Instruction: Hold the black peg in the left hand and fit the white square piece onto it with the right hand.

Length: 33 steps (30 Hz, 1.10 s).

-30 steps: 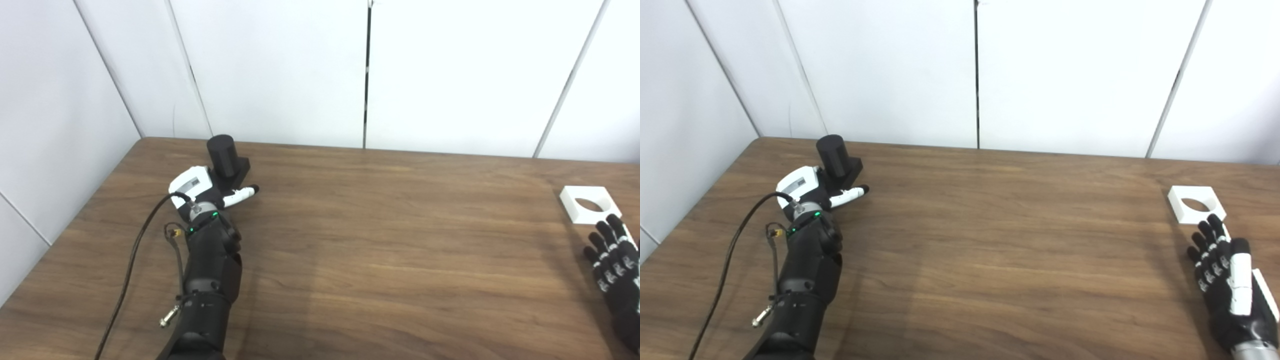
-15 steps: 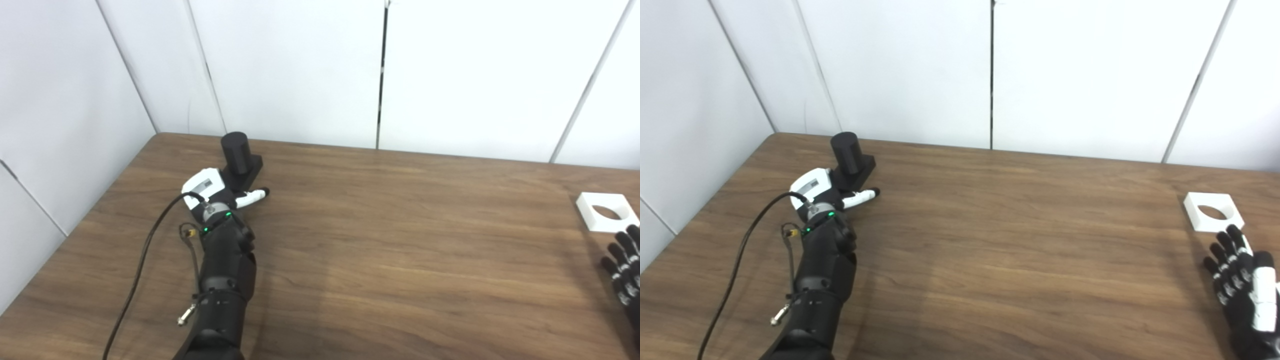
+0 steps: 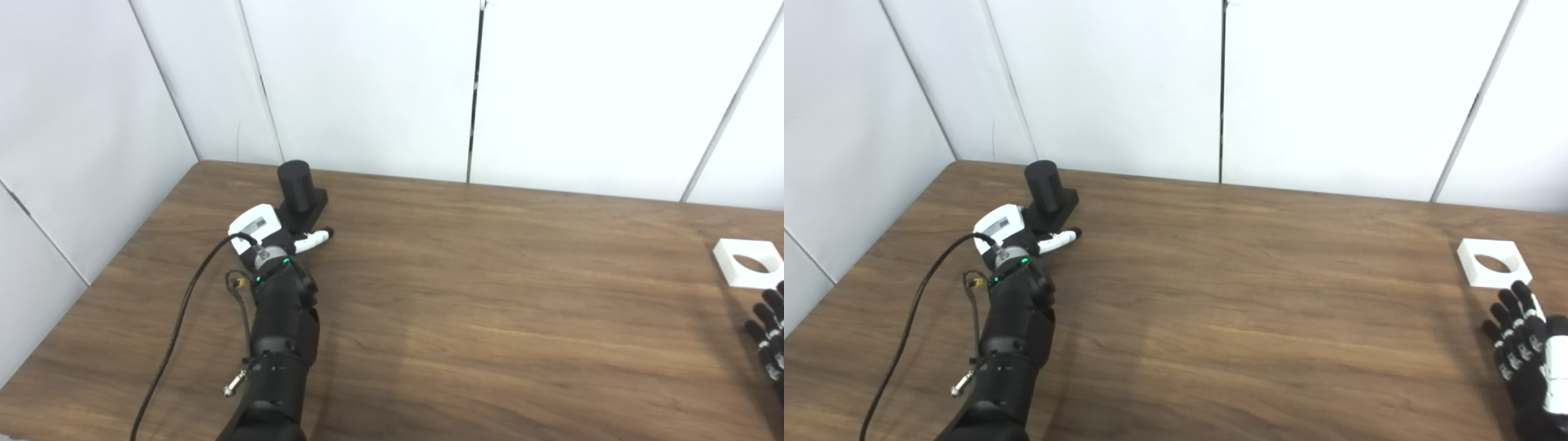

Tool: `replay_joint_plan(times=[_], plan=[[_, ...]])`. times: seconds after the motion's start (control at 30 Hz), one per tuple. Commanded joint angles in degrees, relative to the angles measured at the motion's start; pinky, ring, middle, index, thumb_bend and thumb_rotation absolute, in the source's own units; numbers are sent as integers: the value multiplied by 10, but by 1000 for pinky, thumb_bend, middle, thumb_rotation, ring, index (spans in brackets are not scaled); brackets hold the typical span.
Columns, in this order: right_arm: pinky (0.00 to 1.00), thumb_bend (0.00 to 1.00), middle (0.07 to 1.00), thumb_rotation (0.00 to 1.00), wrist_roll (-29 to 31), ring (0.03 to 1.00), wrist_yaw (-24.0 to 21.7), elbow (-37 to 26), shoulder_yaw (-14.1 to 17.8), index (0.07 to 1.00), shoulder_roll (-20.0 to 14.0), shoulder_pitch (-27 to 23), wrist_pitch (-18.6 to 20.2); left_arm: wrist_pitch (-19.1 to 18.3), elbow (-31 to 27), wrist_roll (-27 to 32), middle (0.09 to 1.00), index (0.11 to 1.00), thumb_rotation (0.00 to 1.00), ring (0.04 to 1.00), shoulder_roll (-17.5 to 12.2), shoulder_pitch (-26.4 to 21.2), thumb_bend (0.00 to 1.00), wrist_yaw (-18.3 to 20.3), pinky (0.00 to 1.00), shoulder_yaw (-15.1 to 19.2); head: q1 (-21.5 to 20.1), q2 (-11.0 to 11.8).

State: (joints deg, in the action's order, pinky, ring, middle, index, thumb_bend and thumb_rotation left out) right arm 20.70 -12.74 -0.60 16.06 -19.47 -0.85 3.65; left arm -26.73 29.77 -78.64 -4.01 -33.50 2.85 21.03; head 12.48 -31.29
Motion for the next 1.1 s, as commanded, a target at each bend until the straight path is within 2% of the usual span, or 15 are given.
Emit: replay_joint_plan(times=[0.0, 0.2, 0.47, 0.63, 0.8, 0.9, 1.07], plan=[[1000, 650, 991, 1000, -1, 1000, 2, -14, -1, 1000, -5, 0, 6, -2, -9, -10, 963, 869, 624, 992, -14, -30, 743, -15, 1000, -3, 1, -1], [1000, 648, 1000, 1000, -5, 1000, 4, -20, -2, 1000, -6, 0, 7, -2, -1, -23, 966, 839, 583, 1000, -14, -30, 675, -29, 1000, -6, 0, 0], [1000, 632, 1000, 1000, -12, 1000, 2, -27, -4, 1000, -11, 0, 14, -2, 11, -7, 981, 812, 529, 1000, -15, -33, 616, -50, 1000, -4, -7, 3], [1000, 612, 1000, 1000, -12, 1000, 4, -30, -1, 1000, -9, -2, 16, -2, 10, 15, 976, 734, 447, 1000, -19, -29, 605, -62, 1000, -16, -7, 3], [1000, 621, 1000, 1000, -20, 1000, 5, -32, -1, 1000, -11, -4, 15, -2, 4, 44, 973, 655, 293, 1000, -24, -22, 592, -82, 1000, -30, -6, 3], [1000, 629, 1000, 1000, -18, 1000, 4, -32, 0, 1000, -11, -3, 15, -2, 1, 65, 969, 622, 233, 1000, -27, -18, 586, -92, 1000, -37, -6, 3], [1000, 630, 1000, 1000, -17, 1000, 5, -34, 1, 1000, -10, -2, 18, -2, -4, 78, 976, 634, 221, 1000, -32, -13, 583, -87, 1000, -43, -10, 1]])
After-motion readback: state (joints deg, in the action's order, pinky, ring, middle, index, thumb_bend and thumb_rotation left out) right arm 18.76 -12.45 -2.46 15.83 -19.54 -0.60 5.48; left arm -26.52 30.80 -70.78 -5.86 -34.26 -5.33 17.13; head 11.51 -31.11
